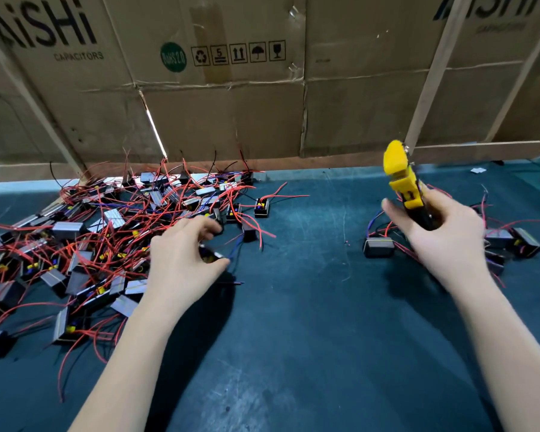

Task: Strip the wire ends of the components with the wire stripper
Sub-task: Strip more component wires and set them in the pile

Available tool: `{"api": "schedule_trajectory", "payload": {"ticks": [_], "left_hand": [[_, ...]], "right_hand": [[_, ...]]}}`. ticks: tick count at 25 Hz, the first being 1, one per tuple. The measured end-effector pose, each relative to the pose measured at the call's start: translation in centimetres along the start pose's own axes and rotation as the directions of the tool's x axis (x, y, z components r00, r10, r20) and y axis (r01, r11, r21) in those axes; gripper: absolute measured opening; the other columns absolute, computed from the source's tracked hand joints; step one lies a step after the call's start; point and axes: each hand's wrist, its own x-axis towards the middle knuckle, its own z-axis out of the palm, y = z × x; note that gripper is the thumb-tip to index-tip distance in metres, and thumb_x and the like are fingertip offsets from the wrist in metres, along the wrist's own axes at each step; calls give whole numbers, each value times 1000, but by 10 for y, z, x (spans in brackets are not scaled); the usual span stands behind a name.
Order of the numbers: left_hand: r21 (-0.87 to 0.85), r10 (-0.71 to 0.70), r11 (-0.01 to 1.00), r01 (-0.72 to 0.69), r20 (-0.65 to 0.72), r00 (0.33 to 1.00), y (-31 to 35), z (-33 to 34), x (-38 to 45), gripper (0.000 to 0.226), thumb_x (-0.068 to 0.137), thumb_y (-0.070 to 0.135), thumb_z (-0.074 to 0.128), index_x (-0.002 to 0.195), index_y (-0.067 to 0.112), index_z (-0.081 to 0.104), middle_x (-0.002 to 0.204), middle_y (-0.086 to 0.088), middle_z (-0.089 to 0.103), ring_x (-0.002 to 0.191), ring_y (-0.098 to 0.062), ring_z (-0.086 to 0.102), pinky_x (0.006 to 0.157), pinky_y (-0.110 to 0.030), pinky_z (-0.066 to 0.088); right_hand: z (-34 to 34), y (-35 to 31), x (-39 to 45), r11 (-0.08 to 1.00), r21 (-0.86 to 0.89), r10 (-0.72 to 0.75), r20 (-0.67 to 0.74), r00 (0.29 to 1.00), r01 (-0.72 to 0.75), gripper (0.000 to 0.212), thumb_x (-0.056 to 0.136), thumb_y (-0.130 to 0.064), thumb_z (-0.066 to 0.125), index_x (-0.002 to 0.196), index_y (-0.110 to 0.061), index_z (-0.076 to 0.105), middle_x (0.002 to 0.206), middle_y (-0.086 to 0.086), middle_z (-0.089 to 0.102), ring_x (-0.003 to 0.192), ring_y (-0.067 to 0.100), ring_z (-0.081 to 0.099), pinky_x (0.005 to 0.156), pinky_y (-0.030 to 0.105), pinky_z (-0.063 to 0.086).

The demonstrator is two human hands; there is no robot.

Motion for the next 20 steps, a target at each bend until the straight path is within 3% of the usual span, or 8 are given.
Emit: {"api": "schedule_trajectory", "payload": {"ticks": [3, 5, 9, 11, 13, 15, 18, 20], "left_hand": [[-314, 284, 913, -260, 30, 958, 21, 7, -7, 52, 64, 5, 86, 109, 20, 64, 105, 8, 62, 92, -7, 59, 87, -20, 44], [-379, 397, 867, -324, 131, 908, 30, 18, -13, 52, 66, 2, 82, 113, 17, 62, 111, 7, 62, 100, -7, 59, 90, -12, 40], [-379, 446, 865, -328, 285, 849, 29, 34, -18, 60, 68, -1, 77, 122, 15, 58, 122, 4, 56, 111, -3, 53, 94, -11, 37], [-359, 417, 879, -313, 265, 869, 26, 36, -16, 70, 66, 6, 81, 129, 19, 53, 129, 7, 49, 122, -2, 46, 101, -16, 36], [-337, 362, 898, -282, 202, 910, 26, 38, -16, 76, 65, 16, 86, 131, 22, 49, 133, 9, 44, 128, -5, 40, 104, -20, 34], [-335, 263, 916, -219, 92, 960, 28, 42, -19, 60, 70, 29, 86, 119, 22, 53, 117, 8, 52, 112, -6, 48, 95, -22, 38], [-253, -13, 967, 24, 45, 999, 32, 46, -23, 38, 74, 52, 77, 87, 25, 53, 70, 9, 58, 70, -9, 55, 69, -31, 46], [-147, -110, 981, 123, 97, 989, 32, 48, -23, 41, 73, 59, 73, 73, 23, 55, 58, 7, 60, 61, -11, 58, 63, -32, 48]], "right_hand": [[23, -18, -18, 936, 316, 46, 326, 944, -155, 55, 67, -67, 65, 84, -15, 66, 80, 19, 66, 71, 11, 56, 74, 33, 43], [36, -21, -28, 934, 319, -4, 462, 887, -162, 54, 72, -65, 67, 83, -12, 65, 78, 23, 62, 71, 15, 52, 73, 35, 40], [39, -25, -34, 935, 304, -14, 546, 838, -183, 53, 70, -63, 64, 86, -13, 67, 84, 20, 64, 76, 21, 57, 81, 39, 44], [31, -26, -32, 941, 242, 39, 612, 790, -235, 52, 69, -62, 63, 96, -19, 70, 96, 12, 68, 93, 25, 65, 94, 43, 46], [25, -25, -30, 939, 187, 78, 701, 709, -289, 48, 66, -64, 61, 103, -35, 70, 103, -10, 72, 106, 8, 63, 100, 33, 45], [25, -27, -33, 936, 139, 125, 729, 673, -325, 48, 63, -70, 59, 101, -43, 69, 102, -23, 70, 106, -5, 60, 97, 25, 41], [34, -26, -36, 949, 91, 175, 643, 746, -301, 71, 59, -80, 53, 91, -17, 64, 83, -7, 64, 80, 7, 55, 78, 29, 39], [38, -28, -37, 951, 136, 147, 588, 795, -276, 83, 63, -79, 58, 85, 1, 53, 72, 3, 54, 69, 13, 47, 68, 33, 32]]}}
